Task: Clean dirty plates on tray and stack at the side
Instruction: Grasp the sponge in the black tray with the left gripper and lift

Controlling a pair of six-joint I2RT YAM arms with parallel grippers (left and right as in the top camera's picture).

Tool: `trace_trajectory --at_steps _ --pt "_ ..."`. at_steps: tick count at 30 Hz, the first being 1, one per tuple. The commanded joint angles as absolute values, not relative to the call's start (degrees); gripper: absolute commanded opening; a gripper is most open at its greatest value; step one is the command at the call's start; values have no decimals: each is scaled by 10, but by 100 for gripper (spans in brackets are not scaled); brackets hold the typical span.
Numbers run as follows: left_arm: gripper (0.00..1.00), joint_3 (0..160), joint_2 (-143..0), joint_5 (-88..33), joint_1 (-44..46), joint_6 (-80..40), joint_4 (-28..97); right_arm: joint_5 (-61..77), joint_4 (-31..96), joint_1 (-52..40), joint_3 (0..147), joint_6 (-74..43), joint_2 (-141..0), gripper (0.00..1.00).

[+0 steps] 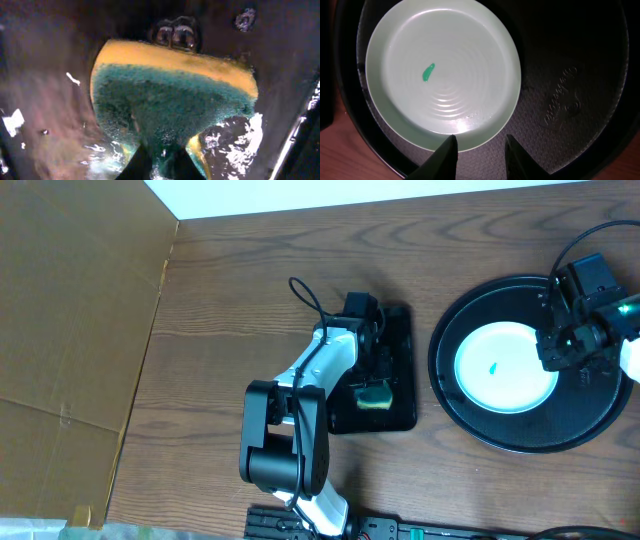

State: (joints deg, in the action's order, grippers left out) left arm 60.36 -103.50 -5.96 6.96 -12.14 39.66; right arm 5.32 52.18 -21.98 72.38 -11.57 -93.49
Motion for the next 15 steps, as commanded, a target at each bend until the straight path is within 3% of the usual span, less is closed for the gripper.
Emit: trace_trajectory --at_steps 1,8,15 --pt "7 587 -1070 -47 70 -128 404 36 523 -214 724 -136 -933 30" --pt "7 608 -1007 -47 70 -127 439 -6 531 -197 723 -189 -939 33" --pt "7 615 -903 -47 70 -127 460 32 532 -188 723 -133 -960 40"
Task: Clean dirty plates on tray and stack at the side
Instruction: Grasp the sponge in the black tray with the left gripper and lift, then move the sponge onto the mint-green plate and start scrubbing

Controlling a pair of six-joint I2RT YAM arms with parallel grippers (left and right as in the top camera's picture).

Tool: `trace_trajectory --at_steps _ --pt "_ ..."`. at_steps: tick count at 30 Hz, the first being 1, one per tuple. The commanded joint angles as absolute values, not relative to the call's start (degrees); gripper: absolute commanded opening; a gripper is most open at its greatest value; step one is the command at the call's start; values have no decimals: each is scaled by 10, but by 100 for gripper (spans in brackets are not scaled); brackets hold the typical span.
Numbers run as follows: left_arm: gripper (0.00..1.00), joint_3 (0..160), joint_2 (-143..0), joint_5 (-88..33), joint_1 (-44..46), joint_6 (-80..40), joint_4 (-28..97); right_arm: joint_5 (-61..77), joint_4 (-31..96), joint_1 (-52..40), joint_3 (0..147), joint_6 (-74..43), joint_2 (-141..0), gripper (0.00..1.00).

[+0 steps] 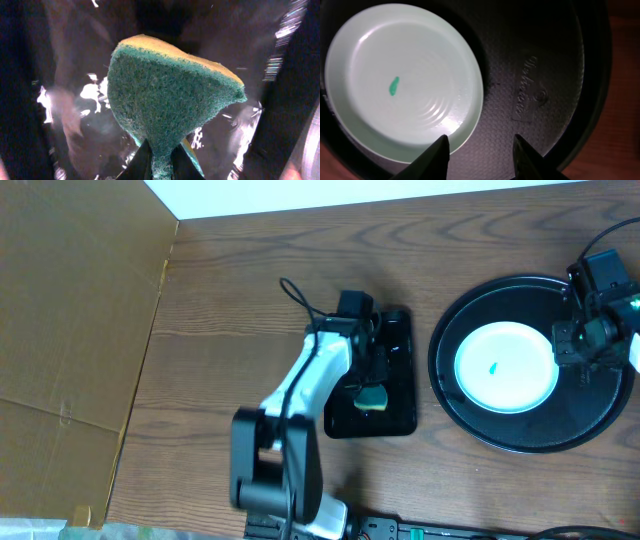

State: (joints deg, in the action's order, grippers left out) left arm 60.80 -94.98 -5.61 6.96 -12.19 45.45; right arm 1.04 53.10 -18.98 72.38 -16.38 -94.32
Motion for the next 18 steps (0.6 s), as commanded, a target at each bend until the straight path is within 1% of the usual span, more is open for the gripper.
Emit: trace_trajectory --at_steps 1,7,13,18 --pt "7 615 -886 -47 70 -127 461 46 532 -188 723 -121 -966 40" --pt "7 615 -825 -47 70 -127 464 62 534 -188 723 -113 -1002 40" --pt "7 615 -820 -47 70 -127 469 85 535 -188 723 -111 -1039 39" --pt "8 615 -820 -47 70 -127 471 84 533 -188 723 -110 -1042 39"
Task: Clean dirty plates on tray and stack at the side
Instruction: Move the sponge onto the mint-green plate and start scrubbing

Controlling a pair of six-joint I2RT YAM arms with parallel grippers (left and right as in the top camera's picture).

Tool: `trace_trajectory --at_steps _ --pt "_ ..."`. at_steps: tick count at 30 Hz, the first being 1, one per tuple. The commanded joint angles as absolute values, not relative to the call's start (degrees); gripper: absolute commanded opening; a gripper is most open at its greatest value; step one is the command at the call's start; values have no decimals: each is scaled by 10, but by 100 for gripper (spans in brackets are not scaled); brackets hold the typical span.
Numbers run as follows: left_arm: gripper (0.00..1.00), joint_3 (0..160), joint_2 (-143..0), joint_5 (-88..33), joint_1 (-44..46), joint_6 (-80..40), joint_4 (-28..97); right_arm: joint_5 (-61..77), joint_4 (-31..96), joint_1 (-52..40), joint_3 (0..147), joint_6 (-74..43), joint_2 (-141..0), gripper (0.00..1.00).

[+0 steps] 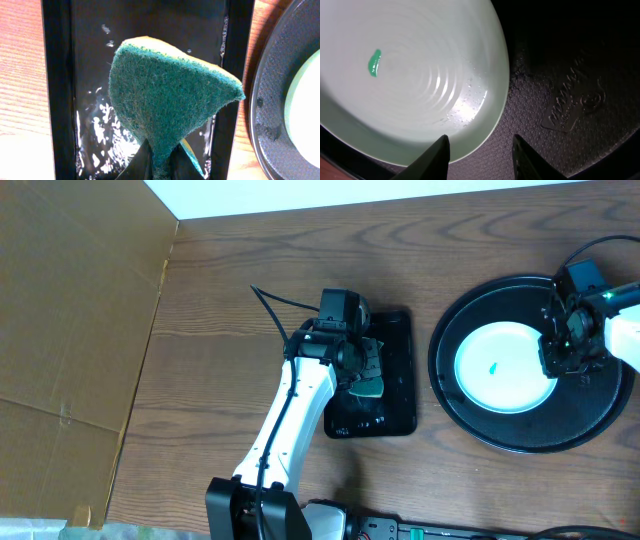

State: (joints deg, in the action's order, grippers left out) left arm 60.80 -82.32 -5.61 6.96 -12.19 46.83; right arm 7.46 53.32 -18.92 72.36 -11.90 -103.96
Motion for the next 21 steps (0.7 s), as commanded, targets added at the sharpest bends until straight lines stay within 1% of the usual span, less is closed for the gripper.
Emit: trace_trajectory --at_steps 1,10,21 --pt "7 615 -820 -47 70 -127 471 84 533 -188 723 -110 -1042 39" --pt "7 615 -820 -47 70 -127 472 84 531 -188 723 -111 -1042 41" --pt "7 615 -820 -47 70 -127 473 54 524 -188 722 -111 -1042 40"
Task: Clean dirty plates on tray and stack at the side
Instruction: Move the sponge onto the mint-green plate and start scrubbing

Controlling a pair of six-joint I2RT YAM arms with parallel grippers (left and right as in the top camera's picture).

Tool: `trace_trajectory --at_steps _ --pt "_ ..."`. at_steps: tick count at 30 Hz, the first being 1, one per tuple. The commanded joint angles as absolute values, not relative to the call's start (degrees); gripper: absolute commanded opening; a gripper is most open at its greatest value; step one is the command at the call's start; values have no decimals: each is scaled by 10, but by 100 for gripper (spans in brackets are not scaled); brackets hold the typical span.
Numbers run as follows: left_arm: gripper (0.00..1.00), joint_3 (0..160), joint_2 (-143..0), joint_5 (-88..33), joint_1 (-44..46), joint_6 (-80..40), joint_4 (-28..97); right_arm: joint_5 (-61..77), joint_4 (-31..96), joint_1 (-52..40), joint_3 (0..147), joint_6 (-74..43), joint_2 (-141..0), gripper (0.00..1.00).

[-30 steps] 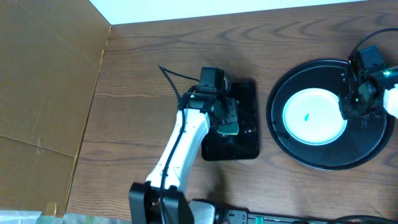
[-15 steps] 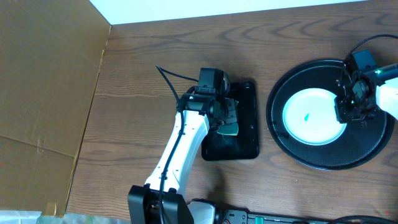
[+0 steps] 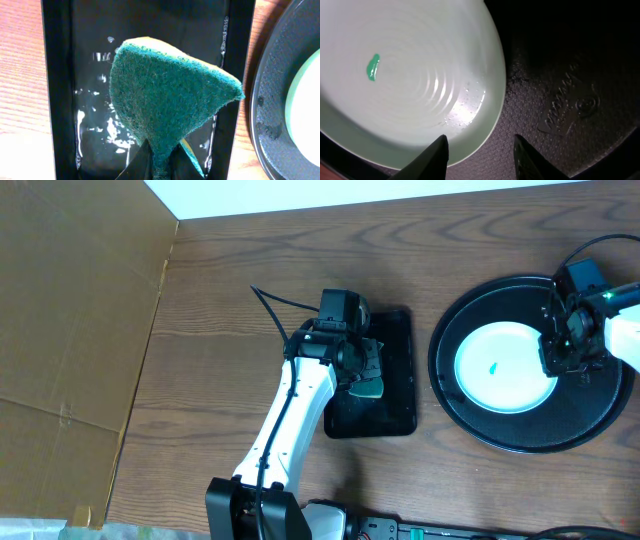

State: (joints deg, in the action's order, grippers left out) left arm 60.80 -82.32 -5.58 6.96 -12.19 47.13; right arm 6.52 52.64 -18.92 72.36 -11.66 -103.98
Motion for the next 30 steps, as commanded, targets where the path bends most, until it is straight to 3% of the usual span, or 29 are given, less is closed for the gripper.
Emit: trace_trajectory --at_steps 1,21,25,30 --pt "7 615 -820 -47 70 -127 473 53 522 -188 722 -114 -1042 39" --pt "7 617 -820 -63 70 -127 473 33 473 -187 706 -154 -1080 28" --pt "7 627 -820 -81 71 -127 473 35 475 -187 706 -155 -1104 22" --pt "7 653 -820 -116 92 -132 473 39 476 -187 706 -158 -1114 8"
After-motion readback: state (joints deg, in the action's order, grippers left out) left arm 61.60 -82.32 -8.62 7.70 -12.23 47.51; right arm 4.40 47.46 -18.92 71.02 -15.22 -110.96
